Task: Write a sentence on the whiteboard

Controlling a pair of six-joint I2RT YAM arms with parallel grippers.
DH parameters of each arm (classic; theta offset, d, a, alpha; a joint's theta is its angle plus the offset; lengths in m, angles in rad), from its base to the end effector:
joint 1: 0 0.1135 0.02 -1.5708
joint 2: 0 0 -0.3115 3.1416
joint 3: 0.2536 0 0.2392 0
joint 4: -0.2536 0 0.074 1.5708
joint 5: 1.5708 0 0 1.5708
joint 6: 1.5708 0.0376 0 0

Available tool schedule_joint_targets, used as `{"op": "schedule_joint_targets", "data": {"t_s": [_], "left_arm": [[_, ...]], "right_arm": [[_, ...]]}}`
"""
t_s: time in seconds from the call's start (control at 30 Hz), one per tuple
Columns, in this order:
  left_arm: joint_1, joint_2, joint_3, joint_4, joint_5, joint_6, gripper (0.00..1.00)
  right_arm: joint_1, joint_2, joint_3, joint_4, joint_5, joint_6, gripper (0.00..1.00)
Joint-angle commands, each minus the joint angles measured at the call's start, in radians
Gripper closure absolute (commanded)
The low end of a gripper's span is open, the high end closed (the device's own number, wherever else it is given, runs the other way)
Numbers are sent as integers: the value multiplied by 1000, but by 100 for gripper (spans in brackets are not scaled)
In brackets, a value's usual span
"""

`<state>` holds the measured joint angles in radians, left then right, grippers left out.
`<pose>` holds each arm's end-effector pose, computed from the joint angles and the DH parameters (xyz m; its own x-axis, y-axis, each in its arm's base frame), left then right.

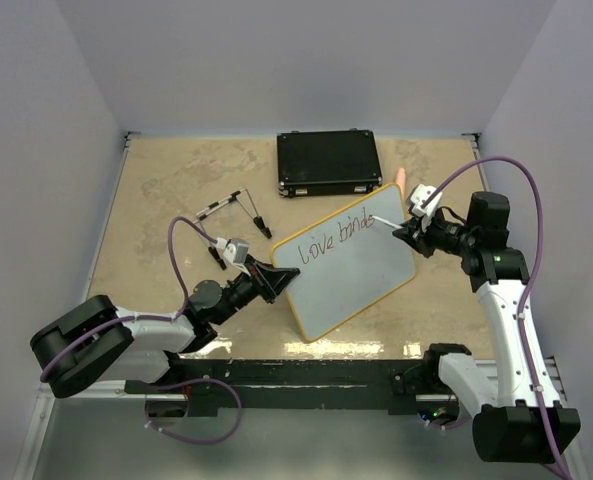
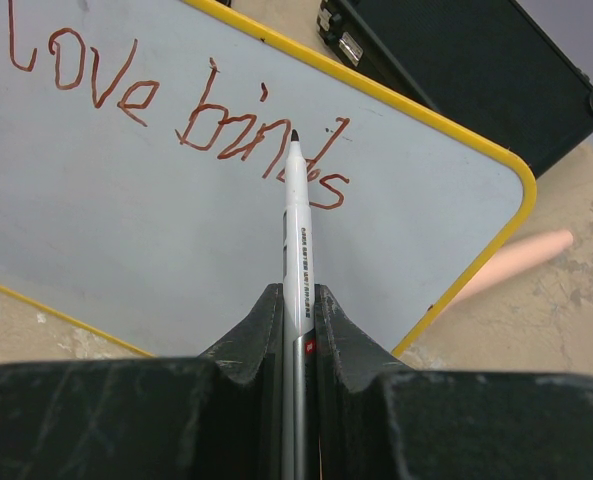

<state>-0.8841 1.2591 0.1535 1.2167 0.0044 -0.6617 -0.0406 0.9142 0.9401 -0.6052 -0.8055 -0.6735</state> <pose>0.1222 -0.1493 0.2423 -0.4214 -0.4551 -0.7844 0.6555 0.4448 -0.6103 0.1445 0.0213 0.3715 -0.0690 -0.4296 -0.9004 -0.7905 0.5741 -0.2134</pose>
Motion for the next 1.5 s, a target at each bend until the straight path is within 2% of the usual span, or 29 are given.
{"op": "schedule_joint_targets", "data": {"t_s": [0.0, 1.03, 1.3, 1.47], "left_arm": [[-6, 25, -5, -126, 57, 97, 100], [-6, 0, 18, -178, 57, 80, 100], [-7, -4, 29, -183, 55, 70, 100], [-7, -4, 35, -192, 54, 67, 100]], "right_arm": [[-5, -5, -9, 30, -26, 9, 100], [-12, 2, -12, 53, 22, 37, 100], [-12, 5, -12, 13, -27, -15, 100], [-12, 8, -3, 10, 2, -20, 100]]}}
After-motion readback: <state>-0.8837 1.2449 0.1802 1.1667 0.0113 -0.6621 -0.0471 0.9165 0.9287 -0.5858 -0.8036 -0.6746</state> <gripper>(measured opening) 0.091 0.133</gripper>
